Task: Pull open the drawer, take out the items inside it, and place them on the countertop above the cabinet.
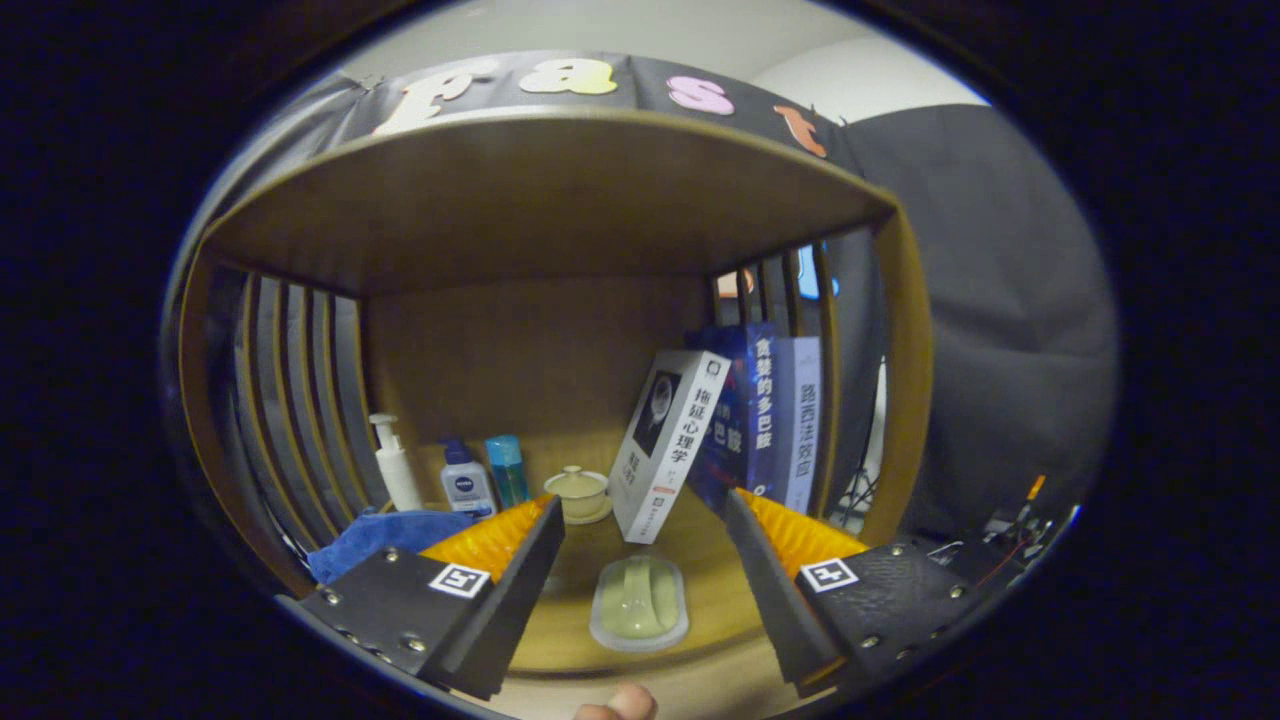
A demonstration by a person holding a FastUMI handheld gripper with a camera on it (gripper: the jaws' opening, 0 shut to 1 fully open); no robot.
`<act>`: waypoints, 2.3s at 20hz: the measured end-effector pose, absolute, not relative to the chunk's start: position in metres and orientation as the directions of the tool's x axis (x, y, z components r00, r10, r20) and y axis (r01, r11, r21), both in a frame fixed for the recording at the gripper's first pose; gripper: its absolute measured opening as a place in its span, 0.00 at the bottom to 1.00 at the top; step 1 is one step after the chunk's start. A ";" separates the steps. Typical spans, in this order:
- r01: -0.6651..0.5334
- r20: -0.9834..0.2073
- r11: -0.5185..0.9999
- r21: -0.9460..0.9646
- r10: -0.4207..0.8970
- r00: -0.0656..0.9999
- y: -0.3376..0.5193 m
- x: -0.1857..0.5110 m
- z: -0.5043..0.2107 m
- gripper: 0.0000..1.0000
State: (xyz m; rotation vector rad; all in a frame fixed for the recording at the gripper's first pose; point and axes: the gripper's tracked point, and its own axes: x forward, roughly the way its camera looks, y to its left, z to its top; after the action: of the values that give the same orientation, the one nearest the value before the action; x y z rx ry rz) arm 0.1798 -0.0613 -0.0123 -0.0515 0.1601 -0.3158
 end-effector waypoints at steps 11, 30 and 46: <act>0.249 -0.107 0.963 -0.105 -0.260 0.960 -0.026 0.031 -0.024 0.97; 0.130 -0.306 0.991 0.044 -0.111 0.946 -0.031 -0.043 -0.184 0.97; 0.040 -0.307 0.987 0.154 0.009 0.952 -0.028 0.000 -0.192 1.00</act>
State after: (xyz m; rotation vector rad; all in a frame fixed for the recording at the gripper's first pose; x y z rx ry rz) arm 0.0004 -0.0281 -0.1922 0.1601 0.3126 -0.0158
